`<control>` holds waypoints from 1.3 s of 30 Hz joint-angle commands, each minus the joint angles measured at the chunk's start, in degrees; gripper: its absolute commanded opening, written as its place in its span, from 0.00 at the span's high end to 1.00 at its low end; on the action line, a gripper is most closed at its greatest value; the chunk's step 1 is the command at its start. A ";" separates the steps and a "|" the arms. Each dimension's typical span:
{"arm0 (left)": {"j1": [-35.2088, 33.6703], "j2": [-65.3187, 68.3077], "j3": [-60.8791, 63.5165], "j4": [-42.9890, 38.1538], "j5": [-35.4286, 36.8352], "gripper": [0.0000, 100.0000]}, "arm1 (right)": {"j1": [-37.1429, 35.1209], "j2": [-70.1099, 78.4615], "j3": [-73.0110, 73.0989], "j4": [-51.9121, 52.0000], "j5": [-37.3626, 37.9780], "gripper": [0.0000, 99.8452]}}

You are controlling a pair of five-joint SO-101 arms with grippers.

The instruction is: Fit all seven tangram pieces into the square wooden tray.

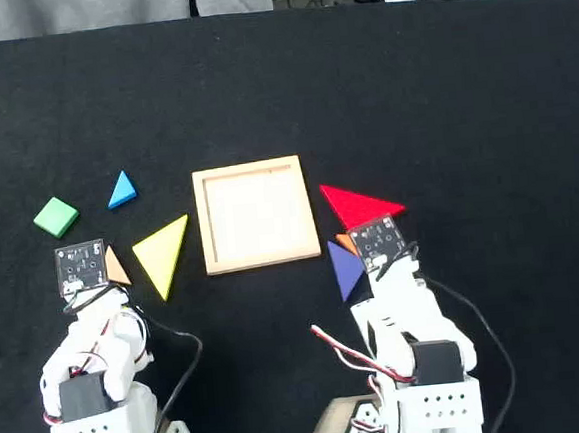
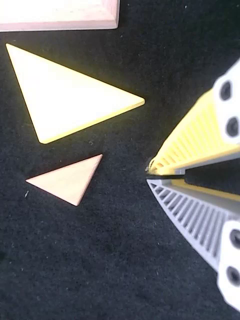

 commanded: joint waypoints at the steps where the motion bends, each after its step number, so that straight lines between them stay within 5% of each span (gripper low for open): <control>1: -0.04 -0.53 1.19 0.18 0.44 0.97 | -0.88 -5.23 -0.13 0.26 0.44 0.99; 12: 1.89 -0.53 1.19 -0.44 0.44 0.97 | -0.88 -5.23 -0.13 0.26 0.26 0.99; 19: 3.74 -0.53 1.10 -14.86 0.53 0.97 | -0.88 -5.23 -0.13 0.26 0.26 0.99; 34: 3.47 -0.53 1.10 -8.00 0.09 0.97 | -0.88 -5.23 -0.13 -0.18 0.35 0.99; 39: 1.10 -0.53 0.13 -8.53 0.09 0.97 | -0.88 -5.23 -0.13 -18.99 0.18 0.99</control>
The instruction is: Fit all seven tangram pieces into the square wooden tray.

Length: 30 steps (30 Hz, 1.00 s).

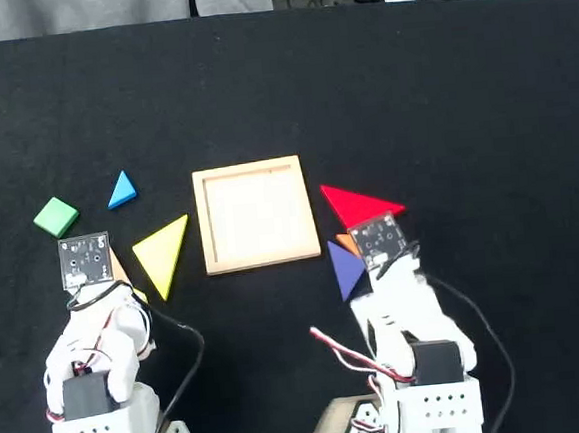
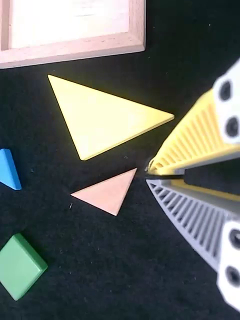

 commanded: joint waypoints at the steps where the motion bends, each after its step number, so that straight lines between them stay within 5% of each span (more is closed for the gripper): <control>1: -3.12 -0.53 0.04 -2.11 0.09 0.97 | -0.88 -5.23 -0.13 -18.02 0.26 0.99; 5: -8.31 -0.53 0.84 -5.89 0.09 0.97 | -4.31 -4.97 -0.13 -39.74 -0.88 0.99; 8: -9.54 -0.53 0.40 -4.75 0.09 0.97 | -9.49 -5.14 -0.13 -45.10 -7.21 0.99; 12: -9.19 -0.53 0.66 -4.40 -6.33 0.97 | -14.77 -4.79 -0.13 -40.26 -13.63 0.93; 19: -7.08 -0.53 0.84 -2.99 -12.48 0.97 | -9.76 -5.05 -0.13 -27.96 -23.47 0.78; 30: -12.26 -0.53 -7.43 -5.63 -17.05 0.97 | -9.67 -4.62 -0.13 -23.82 -19.43 0.81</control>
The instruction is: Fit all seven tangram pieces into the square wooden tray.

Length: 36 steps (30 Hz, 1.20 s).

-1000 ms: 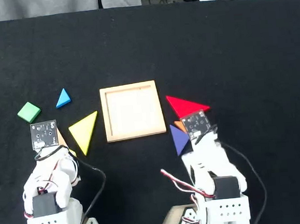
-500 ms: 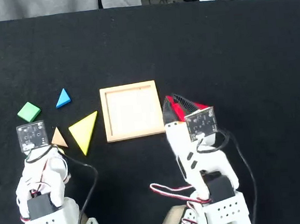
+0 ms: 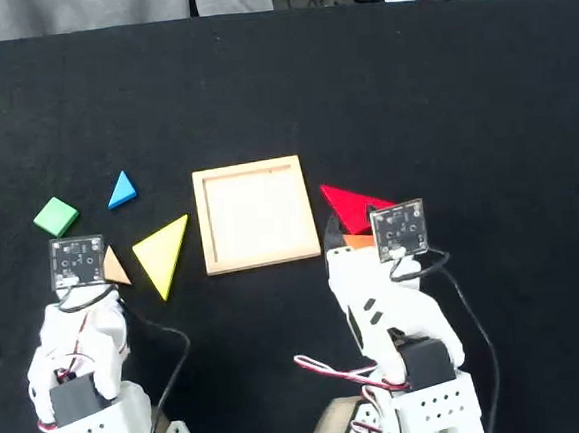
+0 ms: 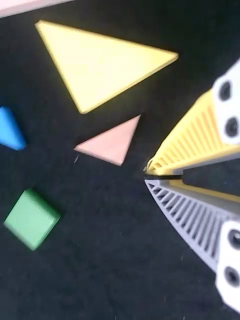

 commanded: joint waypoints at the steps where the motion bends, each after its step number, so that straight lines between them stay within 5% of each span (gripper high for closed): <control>1: -0.66 -0.53 -9.01 -2.11 -0.62 0.97 | 0.88 -4.62 -0.13 1.23 0.97 0.81; 8: 2.33 1.67 -28.53 -2.02 -1.05 0.90 | 0.88 -4.62 -0.13 1.49 0.88 0.82; 14: 4.62 26.20 -44.62 2.02 -0.53 0.89 | 0.88 -4.53 -0.13 1.49 0.97 0.82; 23: 14.46 64.09 -72.04 31.21 1.67 0.89 | 1.49 -4.53 -0.13 1.58 1.14 0.82; 27: 15.87 65.93 -72.66 31.74 0.26 0.87 | 1.49 -4.44 -0.13 1.58 1.23 0.82; 30: 17.71 65.93 -68.62 32.00 -4.48 0.77 | 1.49 -4.44 -0.13 1.58 1.23 0.82; 36: 16.48 66.02 -61.14 23.56 -1.93 0.70 | 1.49 -4.53 -0.13 2.37 1.32 0.82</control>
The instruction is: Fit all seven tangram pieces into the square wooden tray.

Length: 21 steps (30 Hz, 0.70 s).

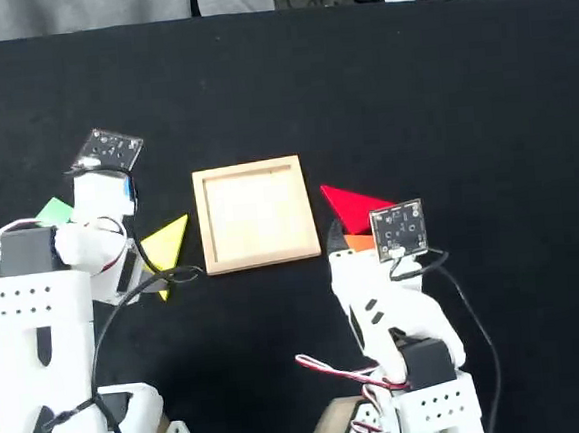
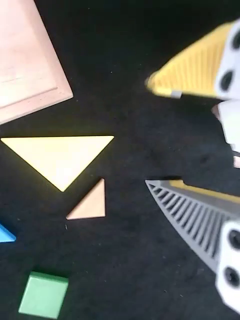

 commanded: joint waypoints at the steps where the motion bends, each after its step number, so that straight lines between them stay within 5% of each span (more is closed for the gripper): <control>1: 0.92 0.00 2.42 -5.54 1.14 0.70 | 0.53 -4.53 -0.13 0.35 0.53 0.82; 9: 3.65 3.60 9.54 -16.35 1.14 0.70 | 0.53 -4.53 -0.13 0.44 0.62 0.82; 21: 2.07 34.37 -6.73 -18.37 1.14 0.67 | 0.53 -4.53 -0.13 0.44 0.62 0.81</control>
